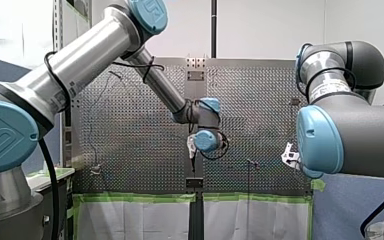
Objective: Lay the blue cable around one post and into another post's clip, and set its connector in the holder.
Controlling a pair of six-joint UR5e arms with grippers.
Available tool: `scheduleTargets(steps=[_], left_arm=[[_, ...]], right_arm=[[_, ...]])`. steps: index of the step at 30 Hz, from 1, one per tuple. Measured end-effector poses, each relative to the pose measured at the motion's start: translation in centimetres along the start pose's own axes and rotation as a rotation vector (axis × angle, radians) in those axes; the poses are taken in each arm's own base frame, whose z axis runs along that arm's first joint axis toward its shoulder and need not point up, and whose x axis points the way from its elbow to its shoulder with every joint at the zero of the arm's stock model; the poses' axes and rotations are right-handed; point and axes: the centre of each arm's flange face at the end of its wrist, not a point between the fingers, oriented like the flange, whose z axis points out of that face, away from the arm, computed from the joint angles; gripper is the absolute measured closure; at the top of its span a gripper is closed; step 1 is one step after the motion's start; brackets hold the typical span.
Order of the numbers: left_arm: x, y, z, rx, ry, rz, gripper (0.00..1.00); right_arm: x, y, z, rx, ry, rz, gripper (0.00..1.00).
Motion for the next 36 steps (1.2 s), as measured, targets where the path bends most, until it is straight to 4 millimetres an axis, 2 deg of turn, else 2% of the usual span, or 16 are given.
scheduleTargets(steps=[14, 26, 36], left_arm=[[-4.4, 0.6, -3.3, 0.017, -0.092, -0.058, 0.00], [-6.9, 1.8, -7.0, 0.014, -0.094, -0.059, 0.00], [-9.1, 3.1, -9.2, 0.015, -0.141, -0.112, 0.00]], right_arm=[[-0.1, -0.1, 0.0, 0.007, 0.002, 0.023, 1.00], [-0.4, -0.4, 0.0, 0.020, -0.005, 0.028, 1.00], [-0.4, -0.7, 0.0, 0.024, -0.007, 0.027, 1.00]])
